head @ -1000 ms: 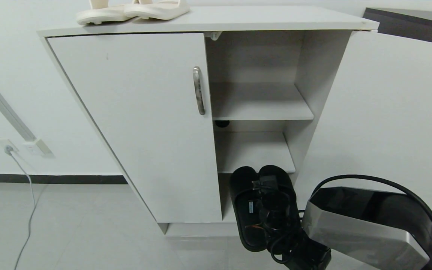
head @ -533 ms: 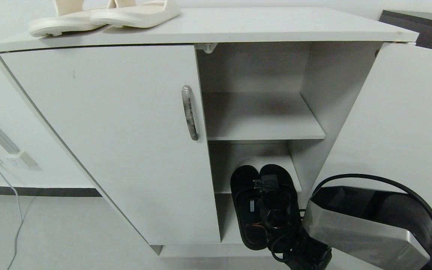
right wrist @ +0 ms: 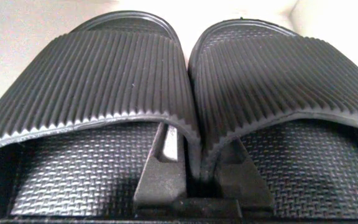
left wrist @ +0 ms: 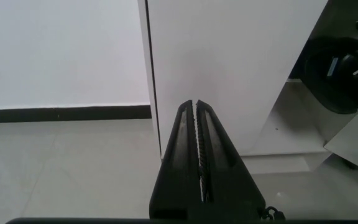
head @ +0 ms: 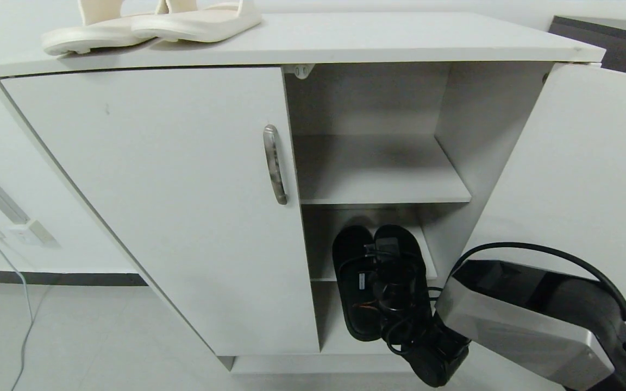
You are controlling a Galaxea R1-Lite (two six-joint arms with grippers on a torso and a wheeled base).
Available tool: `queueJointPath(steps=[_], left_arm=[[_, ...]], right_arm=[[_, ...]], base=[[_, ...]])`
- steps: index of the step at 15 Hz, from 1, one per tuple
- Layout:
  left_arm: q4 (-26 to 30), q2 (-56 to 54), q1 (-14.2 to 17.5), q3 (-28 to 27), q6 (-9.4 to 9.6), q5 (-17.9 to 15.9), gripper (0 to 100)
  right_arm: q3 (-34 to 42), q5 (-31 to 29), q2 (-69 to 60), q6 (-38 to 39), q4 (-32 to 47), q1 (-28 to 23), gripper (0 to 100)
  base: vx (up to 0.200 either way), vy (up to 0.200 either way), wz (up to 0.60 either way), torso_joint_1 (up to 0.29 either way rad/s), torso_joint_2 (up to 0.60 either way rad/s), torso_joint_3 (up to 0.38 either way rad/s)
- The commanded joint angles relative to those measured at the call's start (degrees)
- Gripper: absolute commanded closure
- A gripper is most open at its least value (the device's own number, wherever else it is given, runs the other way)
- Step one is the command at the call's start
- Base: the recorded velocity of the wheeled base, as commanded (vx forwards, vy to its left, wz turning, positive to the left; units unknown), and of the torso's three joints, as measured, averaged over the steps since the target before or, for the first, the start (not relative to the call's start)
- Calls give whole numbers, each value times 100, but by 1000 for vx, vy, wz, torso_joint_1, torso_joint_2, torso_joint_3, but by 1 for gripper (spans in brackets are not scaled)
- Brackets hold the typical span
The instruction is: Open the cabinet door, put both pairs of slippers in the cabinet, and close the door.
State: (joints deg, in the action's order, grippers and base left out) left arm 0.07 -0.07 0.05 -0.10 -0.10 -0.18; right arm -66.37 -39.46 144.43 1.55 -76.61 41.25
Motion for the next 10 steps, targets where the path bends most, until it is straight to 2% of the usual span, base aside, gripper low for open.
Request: queueJointPath(steps=[1, 6, 10], left_arm=[[1, 7, 4, 1, -8, 1, 100], [1, 7, 4, 1, -8, 1, 100], [1, 7, 4, 1, -8, 1, 100]], right_arm=[[-483, 9, 208, 12, 251, -170, 100], [-1599, 9, 322, 188, 1482, -390, 100], [-3084, 9, 885, 302, 2378, -522, 100]], base=[[0, 0, 0, 0, 0, 0], [0, 0, 0, 0, 0, 0], [0, 0, 0, 0, 0, 0]])
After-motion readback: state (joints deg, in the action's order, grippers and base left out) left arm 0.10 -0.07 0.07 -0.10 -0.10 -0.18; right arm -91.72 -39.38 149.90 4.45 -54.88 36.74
